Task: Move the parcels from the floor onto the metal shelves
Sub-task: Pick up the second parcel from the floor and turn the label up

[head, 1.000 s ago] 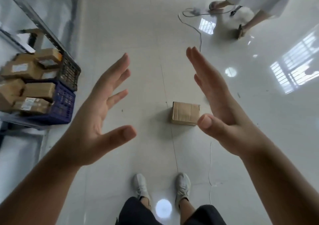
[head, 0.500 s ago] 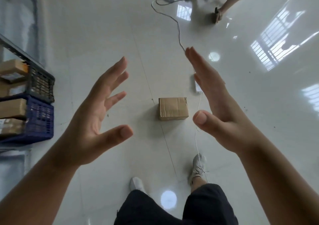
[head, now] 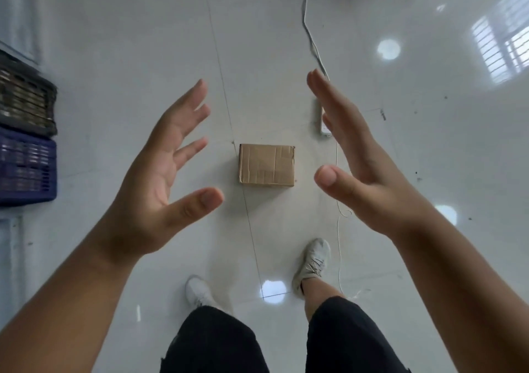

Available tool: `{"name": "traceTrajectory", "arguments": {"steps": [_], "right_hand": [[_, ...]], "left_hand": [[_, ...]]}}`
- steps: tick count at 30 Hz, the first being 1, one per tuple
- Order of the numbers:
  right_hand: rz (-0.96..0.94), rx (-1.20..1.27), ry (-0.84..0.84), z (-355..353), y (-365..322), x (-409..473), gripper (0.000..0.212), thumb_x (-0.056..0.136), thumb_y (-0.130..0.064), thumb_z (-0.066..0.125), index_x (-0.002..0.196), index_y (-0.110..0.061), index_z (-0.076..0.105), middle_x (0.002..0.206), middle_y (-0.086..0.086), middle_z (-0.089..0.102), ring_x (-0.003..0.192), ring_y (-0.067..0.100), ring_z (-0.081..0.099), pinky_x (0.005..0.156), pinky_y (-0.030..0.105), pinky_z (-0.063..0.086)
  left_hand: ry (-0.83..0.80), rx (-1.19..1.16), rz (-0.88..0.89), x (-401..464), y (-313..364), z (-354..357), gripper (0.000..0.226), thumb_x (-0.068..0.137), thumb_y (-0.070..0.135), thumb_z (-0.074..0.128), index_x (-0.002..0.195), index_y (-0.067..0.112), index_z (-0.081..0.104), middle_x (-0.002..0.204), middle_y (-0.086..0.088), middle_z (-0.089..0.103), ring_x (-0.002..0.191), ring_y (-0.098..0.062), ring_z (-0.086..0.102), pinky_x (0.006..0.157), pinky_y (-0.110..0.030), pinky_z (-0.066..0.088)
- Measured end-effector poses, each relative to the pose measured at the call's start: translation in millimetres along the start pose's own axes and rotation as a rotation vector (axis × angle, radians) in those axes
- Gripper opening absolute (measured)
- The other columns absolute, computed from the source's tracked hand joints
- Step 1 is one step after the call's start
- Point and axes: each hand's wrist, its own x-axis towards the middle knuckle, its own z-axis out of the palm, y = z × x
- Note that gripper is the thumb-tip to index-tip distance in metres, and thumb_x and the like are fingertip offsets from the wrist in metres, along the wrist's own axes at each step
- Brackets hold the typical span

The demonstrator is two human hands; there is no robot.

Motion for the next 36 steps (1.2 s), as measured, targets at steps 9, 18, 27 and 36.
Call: {"name": "traceTrajectory", "arguments": {"steps": [9, 18, 27, 36], "right_hand": [[0.097, 0.012, 0.075, 13, 166, 44, 0.097, 0.093, -0.076, 0.051, 0.167, -0.027, 0.013, 0.18, -0.009, 0.014, 0.166, 0.004, 0.01, 0.136, 0.04, 0.016], [0.279, 0.008, 0.17, 94, 445, 102, 0.093, 0.091, -0.063, 0.059, 0.168, -0.034, 0.016, 0.178, -0.019, 0.017, 0.162, -0.007, 0.015, 0.133, 0.025, 0.019], [0.496, -0.009, 0.27, 149, 663, 117, 0.116, 0.081, -0.063, 0.074, 0.17, -0.032, 0.006, 0.174, -0.022, 0.014, 0.158, -0.001, 0.018, 0.133, 0.035, 0.022], [0.447, -0.097, 0.322, 155, 698, 136, 0.119, 0.084, -0.033, 0.089, 0.17, -0.028, 0.006, 0.178, -0.01, 0.018, 0.16, 0.004, 0.021, 0.131, 0.031, 0.021]], "left_hand": [[0.014, -0.066, -0.05, 78, -163, 31, 0.104, 0.083, 0.076, 0.069, 0.164, 0.03, 0.024, 0.176, 0.013, 0.028, 0.164, -0.016, 0.03, 0.129, -0.058, 0.032], [0.025, -0.067, -0.194, 119, -450, 91, 0.111, 0.078, 0.079, 0.072, 0.167, 0.031, 0.026, 0.174, 0.019, 0.031, 0.161, -0.003, 0.031, 0.127, -0.038, 0.035], [0.089, 0.014, -0.311, 145, -673, 131, 0.114, 0.074, 0.06, 0.071, 0.169, 0.034, 0.013, 0.167, 0.034, 0.023, 0.159, 0.004, 0.026, 0.13, -0.039, 0.029], [0.204, 0.077, -0.293, 158, -713, 145, 0.116, 0.077, 0.041, 0.08, 0.171, 0.023, 0.015, 0.177, 0.01, 0.025, 0.161, 0.0, 0.024, 0.121, -0.002, 0.019]]}}
